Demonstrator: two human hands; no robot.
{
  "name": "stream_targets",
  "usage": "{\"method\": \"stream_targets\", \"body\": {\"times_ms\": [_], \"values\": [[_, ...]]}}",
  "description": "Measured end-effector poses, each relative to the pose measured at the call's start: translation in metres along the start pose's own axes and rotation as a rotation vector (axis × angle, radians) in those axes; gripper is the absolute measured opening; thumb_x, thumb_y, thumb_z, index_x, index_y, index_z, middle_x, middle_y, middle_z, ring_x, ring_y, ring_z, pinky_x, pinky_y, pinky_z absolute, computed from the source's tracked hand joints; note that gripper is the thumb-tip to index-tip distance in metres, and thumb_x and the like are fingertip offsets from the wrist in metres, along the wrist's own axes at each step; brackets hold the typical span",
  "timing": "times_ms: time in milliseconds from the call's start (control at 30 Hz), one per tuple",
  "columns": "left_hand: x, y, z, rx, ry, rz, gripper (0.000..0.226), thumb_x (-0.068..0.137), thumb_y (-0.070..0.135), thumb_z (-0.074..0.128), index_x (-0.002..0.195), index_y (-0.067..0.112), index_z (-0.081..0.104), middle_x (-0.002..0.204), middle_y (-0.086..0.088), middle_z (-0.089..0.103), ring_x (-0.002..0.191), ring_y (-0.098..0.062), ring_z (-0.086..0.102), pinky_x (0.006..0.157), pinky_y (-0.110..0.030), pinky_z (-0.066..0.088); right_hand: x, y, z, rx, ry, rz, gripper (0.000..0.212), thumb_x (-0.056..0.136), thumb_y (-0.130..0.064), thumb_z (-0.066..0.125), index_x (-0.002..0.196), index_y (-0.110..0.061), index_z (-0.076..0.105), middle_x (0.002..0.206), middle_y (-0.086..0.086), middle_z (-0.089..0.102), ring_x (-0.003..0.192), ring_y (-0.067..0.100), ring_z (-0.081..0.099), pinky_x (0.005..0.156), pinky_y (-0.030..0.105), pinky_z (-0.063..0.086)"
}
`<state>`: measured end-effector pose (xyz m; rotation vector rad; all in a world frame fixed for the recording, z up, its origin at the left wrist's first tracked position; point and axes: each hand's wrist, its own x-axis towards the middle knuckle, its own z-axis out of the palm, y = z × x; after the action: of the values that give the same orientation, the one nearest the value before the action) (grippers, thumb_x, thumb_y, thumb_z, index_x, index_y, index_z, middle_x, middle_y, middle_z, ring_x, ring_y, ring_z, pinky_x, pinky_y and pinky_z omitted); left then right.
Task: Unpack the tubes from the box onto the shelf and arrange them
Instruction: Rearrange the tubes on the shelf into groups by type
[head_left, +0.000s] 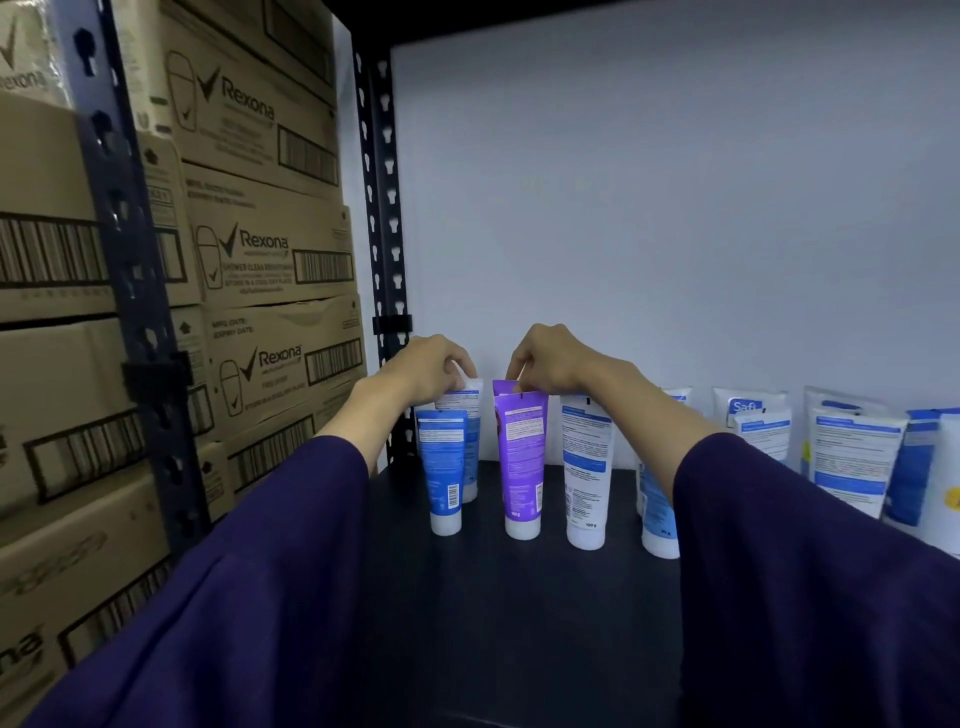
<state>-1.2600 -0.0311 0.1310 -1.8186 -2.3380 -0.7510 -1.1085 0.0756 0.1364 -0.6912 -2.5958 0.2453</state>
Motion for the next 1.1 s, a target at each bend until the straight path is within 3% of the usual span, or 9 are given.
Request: {"method": "stream_targets", "body": {"times_ms": [133,200,267,367,567,700,800,900,1100], "values": [[0.004,-0.009,0.000,-0.057,0.040,-0.017,0.022,0.088,0.004,0.062,0.105,0.017,0.067,0.096,-0.005,0.068,0.086,-0.015,0.062,0.077,-0.030,0.054,0.007,0.002,0.006,0.040,0.114,0.011,0.020,0.082,-0.016,0.071,0.099,-0.006,0.070,0.111,0.009,0.067,0.100,0.017,0.059,0.068,0.024,0.043],[0.004,-0.010,-0.001,-0.121,0.026,-0.011,0.022,0.089,0.007,0.061,0.109,0.017,0.065,0.101,-0.006,0.064,0.085,-0.018,0.062,0.066,-0.025,0.055,0.007,0.003,0.006,0.096,0.095,-0.015,0.016,0.088,-0.015,0.064,0.101,-0.007,0.069,0.108,0.007,0.067,0.103,0.018,0.059,0.062,0.021,0.045],[0.004,-0.010,-0.004,-0.181,-0.022,0.010,0.020,0.093,0.011,0.057,0.111,0.017,0.065,0.106,-0.003,0.060,0.090,-0.018,0.060,0.063,-0.021,0.053,0.004,0.005,0.000,0.117,0.010,-0.040,0.019,0.093,-0.012,0.057,0.108,-0.008,0.067,0.104,0.004,0.064,0.097,0.015,0.056,0.067,0.023,0.048],[0.005,-0.012,-0.013,-0.205,-0.143,0.006,0.020,0.098,0.013,0.049,0.108,0.019,0.066,0.118,0.002,0.055,0.099,-0.016,0.059,0.069,-0.020,0.051,0.001,0.013,-0.008,0.062,-0.102,-0.078,0.027,0.093,-0.004,0.054,0.116,-0.014,0.064,0.117,0.006,0.063,0.099,0.012,0.054,0.079,0.030,0.050],[0.011,-0.019,-0.021,-0.080,-0.311,0.037,0.027,0.097,0.005,0.049,0.109,0.023,0.066,0.140,0.001,0.047,0.119,-0.018,0.051,0.088,-0.028,0.049,-0.002,0.020,-0.012,0.097,-0.116,-0.079,0.028,0.087,-0.015,0.064,0.115,-0.021,0.065,0.136,0.004,0.049,0.118,0.017,0.047,0.077,0.027,0.042],[0.015,-0.022,-0.019,-0.012,-0.259,0.063,0.023,0.093,0.014,0.059,0.113,0.023,0.067,0.136,0.000,0.052,0.125,-0.018,0.047,0.104,-0.034,0.036,0.000,0.025,-0.008,0.087,-0.076,-0.119,0.023,0.085,-0.022,0.067,0.108,-0.019,0.068,0.131,0.002,0.054,0.125,0.018,0.045,0.085,0.026,0.040],[0.012,-0.023,-0.014,-0.083,-0.192,0.076,0.018,0.089,0.020,0.064,0.107,0.022,0.069,0.121,0.004,0.061,0.110,-0.013,0.054,0.090,-0.027,0.038,0.001,0.025,-0.005,0.119,-0.052,-0.135,0.017,0.084,-0.024,0.069,0.099,-0.016,0.069,0.119,0.001,0.064,0.117,0.014,0.051,0.086,0.023,0.041],[0.011,-0.025,-0.007,-0.106,-0.091,0.130,0.010,0.087,0.021,0.068,0.096,0.022,0.072,0.102,0.005,0.068,0.100,-0.013,0.058,0.082,-0.023,0.041,0.002,0.023,-0.002,0.185,-0.053,-0.129,0.016,0.084,-0.021,0.069,0.095,-0.009,0.069,0.102,0.004,0.071,0.100,0.012,0.062,0.073,0.015,0.045],[0.013,-0.032,0.001,-0.122,-0.004,0.106,0.009,0.088,0.019,0.065,0.094,0.015,0.071,0.096,-0.003,0.070,0.092,-0.012,0.059,0.080,-0.024,0.040,0.006,0.018,0.002,0.154,-0.021,-0.128,0.012,0.086,-0.016,0.068,0.092,-0.006,0.069,0.091,0.007,0.073,0.085,0.013,0.066,0.072,0.021,0.050]]}}
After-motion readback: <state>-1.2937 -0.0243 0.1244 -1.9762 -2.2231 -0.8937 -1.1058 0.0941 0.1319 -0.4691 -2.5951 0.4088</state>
